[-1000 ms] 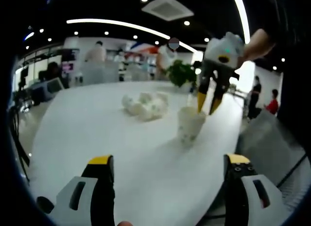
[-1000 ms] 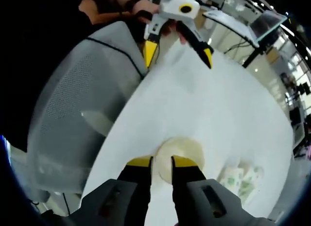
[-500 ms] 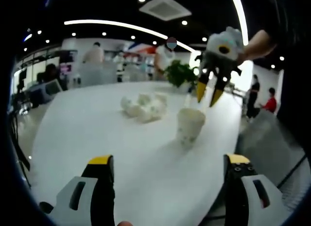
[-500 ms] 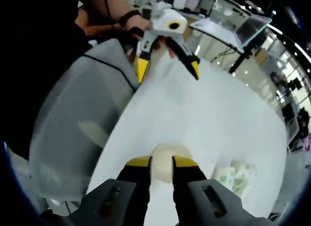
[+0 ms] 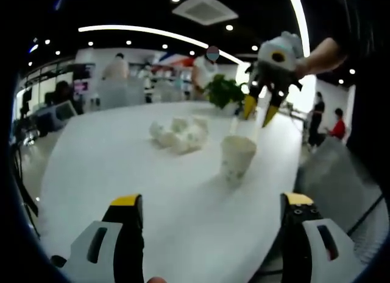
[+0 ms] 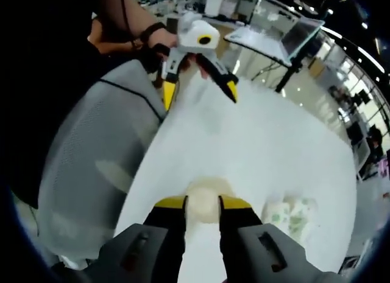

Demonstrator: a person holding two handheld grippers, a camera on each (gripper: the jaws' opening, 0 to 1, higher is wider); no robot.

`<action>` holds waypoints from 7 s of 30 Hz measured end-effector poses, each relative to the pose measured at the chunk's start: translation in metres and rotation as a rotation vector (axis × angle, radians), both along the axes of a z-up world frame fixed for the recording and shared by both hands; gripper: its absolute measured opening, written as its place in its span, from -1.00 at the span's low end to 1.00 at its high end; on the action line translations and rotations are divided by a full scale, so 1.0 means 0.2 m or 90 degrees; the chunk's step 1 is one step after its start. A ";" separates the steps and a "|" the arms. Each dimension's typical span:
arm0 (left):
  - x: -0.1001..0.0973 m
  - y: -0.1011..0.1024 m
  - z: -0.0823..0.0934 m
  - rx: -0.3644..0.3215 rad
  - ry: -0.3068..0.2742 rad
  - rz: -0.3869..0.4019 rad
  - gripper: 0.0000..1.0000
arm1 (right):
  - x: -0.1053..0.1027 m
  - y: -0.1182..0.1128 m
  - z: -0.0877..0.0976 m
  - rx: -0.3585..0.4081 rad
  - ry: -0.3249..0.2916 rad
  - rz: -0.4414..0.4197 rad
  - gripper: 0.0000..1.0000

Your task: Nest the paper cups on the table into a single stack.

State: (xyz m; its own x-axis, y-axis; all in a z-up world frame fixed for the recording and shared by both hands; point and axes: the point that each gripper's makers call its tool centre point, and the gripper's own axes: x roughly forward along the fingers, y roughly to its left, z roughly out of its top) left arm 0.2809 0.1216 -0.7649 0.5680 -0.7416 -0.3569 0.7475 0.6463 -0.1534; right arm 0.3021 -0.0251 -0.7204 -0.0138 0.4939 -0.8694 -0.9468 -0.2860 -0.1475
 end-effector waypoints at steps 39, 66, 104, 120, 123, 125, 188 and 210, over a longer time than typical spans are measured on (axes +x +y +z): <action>0.00 0.00 0.01 -0.001 0.002 0.001 0.83 | 0.23 -0.18 0.22 0.184 0.020 -0.286 -0.10; 0.01 -0.03 0.02 0.005 -0.002 -0.023 0.83 | 0.38 -0.35 0.08 0.382 0.204 -0.617 0.73; 0.03 -0.01 0.02 0.034 0.021 -0.024 0.84 | 0.70 -0.31 -0.14 0.497 0.332 -0.707 0.35; 0.02 0.00 0.02 0.036 0.028 -0.016 0.84 | 0.77 -0.22 -0.22 0.505 0.348 -0.711 0.14; 0.03 0.00 0.02 0.035 0.027 -0.016 0.84 | 0.79 -0.21 -0.22 0.520 0.353 -0.719 0.08; 0.03 -0.01 0.02 0.036 0.027 -0.017 0.84 | 0.80 -0.21 -0.24 0.516 0.348 -0.719 0.03; -0.05 -0.01 -0.03 0.040 0.050 -0.016 0.83 | 0.81 -0.12 -0.37 0.506 0.353 -0.700 -0.97; -0.08 -0.01 -0.04 0.036 0.052 -0.017 0.83 | 0.75 -0.13 -0.37 0.500 0.340 -0.669 -1.00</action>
